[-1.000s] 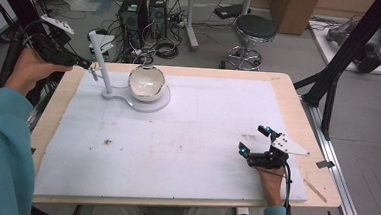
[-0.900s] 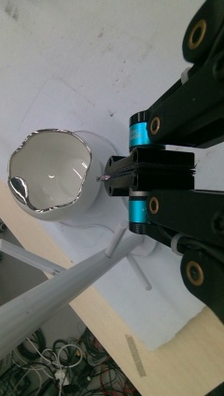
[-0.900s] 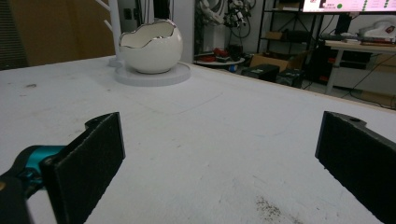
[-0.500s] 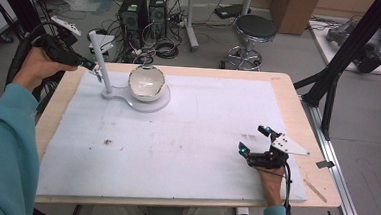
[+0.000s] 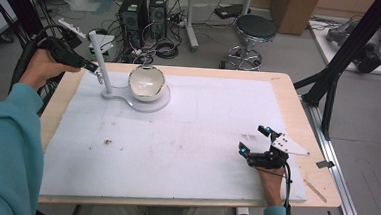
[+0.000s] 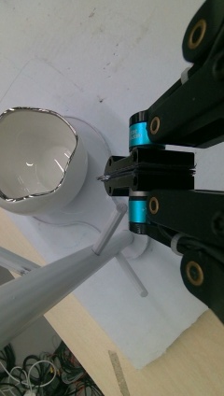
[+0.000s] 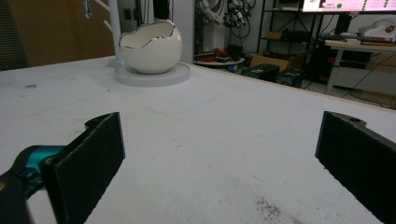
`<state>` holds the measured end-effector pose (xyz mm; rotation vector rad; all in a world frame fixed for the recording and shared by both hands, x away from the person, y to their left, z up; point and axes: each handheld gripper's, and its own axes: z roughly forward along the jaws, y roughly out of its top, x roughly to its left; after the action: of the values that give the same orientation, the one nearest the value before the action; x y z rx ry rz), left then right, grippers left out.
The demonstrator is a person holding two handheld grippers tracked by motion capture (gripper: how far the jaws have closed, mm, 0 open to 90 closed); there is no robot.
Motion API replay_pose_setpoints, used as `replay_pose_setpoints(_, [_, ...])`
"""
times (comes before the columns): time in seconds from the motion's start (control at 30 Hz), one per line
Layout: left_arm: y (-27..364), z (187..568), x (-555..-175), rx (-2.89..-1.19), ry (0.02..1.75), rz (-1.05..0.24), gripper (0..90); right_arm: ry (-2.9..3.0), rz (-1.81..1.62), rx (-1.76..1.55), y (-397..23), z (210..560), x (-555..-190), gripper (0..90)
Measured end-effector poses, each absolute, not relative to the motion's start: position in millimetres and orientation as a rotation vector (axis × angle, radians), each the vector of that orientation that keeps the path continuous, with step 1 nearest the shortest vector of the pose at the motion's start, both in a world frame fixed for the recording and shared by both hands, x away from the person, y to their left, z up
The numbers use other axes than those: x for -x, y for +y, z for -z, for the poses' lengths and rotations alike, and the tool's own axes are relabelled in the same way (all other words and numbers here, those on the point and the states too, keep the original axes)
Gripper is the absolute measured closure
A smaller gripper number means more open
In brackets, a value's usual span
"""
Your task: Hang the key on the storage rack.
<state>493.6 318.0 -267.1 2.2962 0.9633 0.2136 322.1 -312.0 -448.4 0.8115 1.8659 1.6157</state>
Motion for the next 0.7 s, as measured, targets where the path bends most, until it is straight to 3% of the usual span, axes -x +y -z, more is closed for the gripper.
replay_pose_setpoints(0.7, [325.1,273.2,-502.0,-2.286,0.995,-0.214,88.8,1.865,-1.617,-0.817,-312.1,448.5,-322.1,0.6])
